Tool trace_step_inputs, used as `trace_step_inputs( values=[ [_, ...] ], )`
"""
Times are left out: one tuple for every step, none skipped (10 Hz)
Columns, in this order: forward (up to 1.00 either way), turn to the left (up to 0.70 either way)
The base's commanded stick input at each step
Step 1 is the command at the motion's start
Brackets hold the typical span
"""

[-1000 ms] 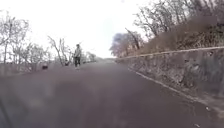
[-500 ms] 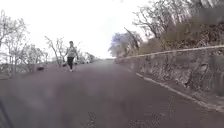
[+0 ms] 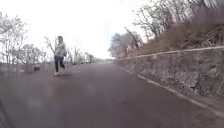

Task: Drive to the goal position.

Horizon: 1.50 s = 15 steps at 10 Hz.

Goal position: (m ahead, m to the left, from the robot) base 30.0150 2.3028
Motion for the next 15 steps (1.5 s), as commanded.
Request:
trace_step_inputs(
  values=[
    [0.7, 0.0],
    [0.7, 0.0],
    [0.7, 0.0],
    [0.7, 0.0],
    [0.7, 0.0],
    [0.7, 0.0],
    [0.7, 0.0],
    [0.7, 0.0],
    [0.7, 0.0],
    [0.7, 0.0],
    [0.7, 0.0],
    [0.7, 0.0],
    [0.7, 0.0],
    [0.7, 0.0],
    [0.7, 0.0]
  ],
)
